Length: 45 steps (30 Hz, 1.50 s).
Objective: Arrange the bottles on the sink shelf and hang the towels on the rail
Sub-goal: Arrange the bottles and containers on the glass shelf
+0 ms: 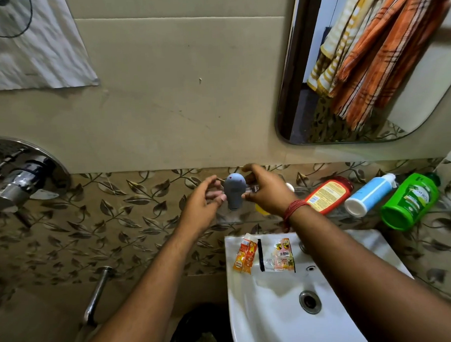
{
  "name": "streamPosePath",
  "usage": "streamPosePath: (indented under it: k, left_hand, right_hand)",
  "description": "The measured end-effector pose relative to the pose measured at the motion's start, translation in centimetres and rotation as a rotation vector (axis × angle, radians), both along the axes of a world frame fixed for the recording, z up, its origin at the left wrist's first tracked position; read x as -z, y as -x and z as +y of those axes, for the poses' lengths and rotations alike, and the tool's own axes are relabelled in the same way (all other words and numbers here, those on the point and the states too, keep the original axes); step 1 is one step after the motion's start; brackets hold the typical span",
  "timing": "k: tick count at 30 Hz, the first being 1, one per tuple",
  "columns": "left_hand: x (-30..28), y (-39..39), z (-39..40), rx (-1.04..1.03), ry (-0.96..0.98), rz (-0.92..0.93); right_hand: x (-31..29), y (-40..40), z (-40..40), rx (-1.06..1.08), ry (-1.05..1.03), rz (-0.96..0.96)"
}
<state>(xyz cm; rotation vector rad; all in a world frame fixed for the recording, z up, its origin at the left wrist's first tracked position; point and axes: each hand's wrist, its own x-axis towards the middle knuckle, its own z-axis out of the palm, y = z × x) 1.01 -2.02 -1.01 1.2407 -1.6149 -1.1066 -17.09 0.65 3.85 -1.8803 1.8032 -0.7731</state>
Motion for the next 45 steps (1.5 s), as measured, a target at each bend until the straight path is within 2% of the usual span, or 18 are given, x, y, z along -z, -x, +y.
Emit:
streamPosePath:
  k: [2, 4, 6, 8, 11, 13, 17, 22, 27, 32, 35, 38, 41, 45]
  left_hand:
    - [-0.2, -0.7, 0.6, -0.170, 0.093, 0.101]
    - [-0.3, -1.2, 1.8, -0.284, 0.233, 0.166]
    - [-0.1, -0.9, 3.2, -0.217, 0.379, 0.109]
    - [0.3, 0.2, 4.5, -0.055, 0.457, -0.037]
    - [0.8, 3.0, 5.8, 0.135, 0.464, -0.243]
    - [1.3, 4.9, 6.4, 0.166, 0.466, -0.356]
    - [2.3, 8.1, 7.3, 0.101, 0.411, -0.506]
    - [1.9, 11.1, 7.8, -0.016, 0.173, -0.630]
    - [1.5, 12.9, 7.1, -0.123, 0.059, -0.499]
    - [-0.1, 14.3, 7.5, -0.294, -0.086, -0.131]
    - [-0.7, 14.7, 7.9, -0.400, -0.134, 0.060]
    - [-1.1, 14.9, 8.1, -0.524, -0.131, 0.263]
    - [-1.3, 14.8, 7.9, -0.545, -0.114, 0.431]
    - [-2.1, 15.1, 7.3, -0.443, -0.147, 0.417]
  right_hand:
    - [-1.0, 1.7, 0.1, 0.037, 0.075, 0.038]
    - [-1.5, 3.4, 0.3, 0.056, 0.137, 0.157]
    - [-1.6, 4.7, 0.6, 0.039, 0.128, 0.301]
    - [-1.2, 5.5, 1.0, -0.009, 0.076, 0.442]
    - [-0.6, 6.3, 1.5, -0.091, 0.024, 0.604]
    - [-0.4, 6.6, 1.7, -0.127, 0.020, 0.660]
    - [-0.1, 7.0, 2.1, -0.192, 0.062, 0.746]
    - [0.8, 7.0, 1.9, -0.260, 0.114, 0.833]
    - [0.9, 6.8, 1.6, -0.294, 0.150, 0.878]
    - [0.9, 7.1, 1.4, -0.328, 0.180, 0.916]
    - [1.1, 7.5, 1.1, -0.365, 0.198, 0.869]
    - [1.0, 8.1, 0.8, -0.356, 0.217, 0.758]
    - [0.5, 8.8, 0.4, -0.302, 0.179, 0.540]
    - [-0.5, 9.3, 0.3, -0.185, 0.070, 0.230]
